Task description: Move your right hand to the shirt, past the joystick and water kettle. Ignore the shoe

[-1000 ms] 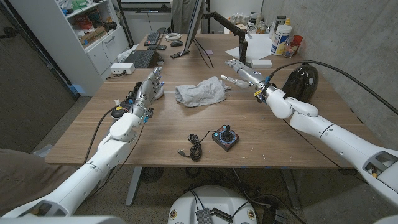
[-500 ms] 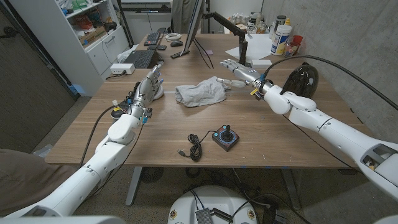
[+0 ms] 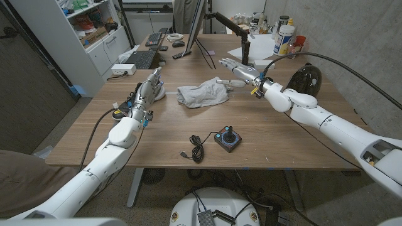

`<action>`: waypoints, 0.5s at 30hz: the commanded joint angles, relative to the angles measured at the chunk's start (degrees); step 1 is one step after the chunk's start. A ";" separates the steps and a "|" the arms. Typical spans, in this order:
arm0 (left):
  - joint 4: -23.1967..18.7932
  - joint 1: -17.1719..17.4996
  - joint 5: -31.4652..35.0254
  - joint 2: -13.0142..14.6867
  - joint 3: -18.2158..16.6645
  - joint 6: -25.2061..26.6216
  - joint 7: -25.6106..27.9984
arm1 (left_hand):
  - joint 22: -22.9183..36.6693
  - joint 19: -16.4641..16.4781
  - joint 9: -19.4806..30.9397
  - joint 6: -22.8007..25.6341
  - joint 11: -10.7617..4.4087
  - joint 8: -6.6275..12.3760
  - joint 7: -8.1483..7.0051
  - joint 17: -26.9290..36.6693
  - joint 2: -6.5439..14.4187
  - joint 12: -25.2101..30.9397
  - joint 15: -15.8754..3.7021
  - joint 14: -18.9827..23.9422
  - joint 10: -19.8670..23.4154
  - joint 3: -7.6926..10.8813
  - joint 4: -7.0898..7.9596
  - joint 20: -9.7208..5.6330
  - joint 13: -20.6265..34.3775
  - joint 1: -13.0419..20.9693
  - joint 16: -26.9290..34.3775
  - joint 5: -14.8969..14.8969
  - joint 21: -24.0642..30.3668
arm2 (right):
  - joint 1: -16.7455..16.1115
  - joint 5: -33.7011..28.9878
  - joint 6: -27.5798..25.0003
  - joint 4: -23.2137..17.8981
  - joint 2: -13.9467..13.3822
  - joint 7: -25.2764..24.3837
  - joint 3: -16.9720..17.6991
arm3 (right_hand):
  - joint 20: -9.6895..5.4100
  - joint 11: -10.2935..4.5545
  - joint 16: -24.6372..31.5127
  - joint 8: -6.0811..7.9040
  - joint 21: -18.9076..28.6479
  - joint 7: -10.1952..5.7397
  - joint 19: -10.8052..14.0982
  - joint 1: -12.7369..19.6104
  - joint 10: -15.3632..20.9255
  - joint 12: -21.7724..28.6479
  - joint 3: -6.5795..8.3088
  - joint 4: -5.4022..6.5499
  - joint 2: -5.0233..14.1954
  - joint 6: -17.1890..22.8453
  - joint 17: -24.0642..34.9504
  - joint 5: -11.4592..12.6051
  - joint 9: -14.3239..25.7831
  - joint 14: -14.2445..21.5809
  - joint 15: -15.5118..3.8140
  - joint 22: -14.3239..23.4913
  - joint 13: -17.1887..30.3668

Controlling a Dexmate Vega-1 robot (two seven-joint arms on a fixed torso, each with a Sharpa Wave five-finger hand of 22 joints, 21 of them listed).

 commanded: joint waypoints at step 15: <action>0.31 1.39 0.91 -0.79 -0.76 -1.16 2.18 | 0.10 -0.55 0.15 -0.91 -0.13 -0.15 -0.04 0.14 -0.07 0.32 -0.40 -0.79 0.24 0.22 -0.37 -0.03 0.30 0.96 0.18 0.06 0.23 | 4.75 -1.92 3.86 4.19 2.80 1.15 -3.04 | 0.43 0.09 -0.08 -0.06 -0.63 -0.11 -0.28 -0.48 -1.41 0.27 -0.86 -0.20 -1.12 -3.21 0.21 -0.22 0.42 -4.33 0.41 0.13 0.21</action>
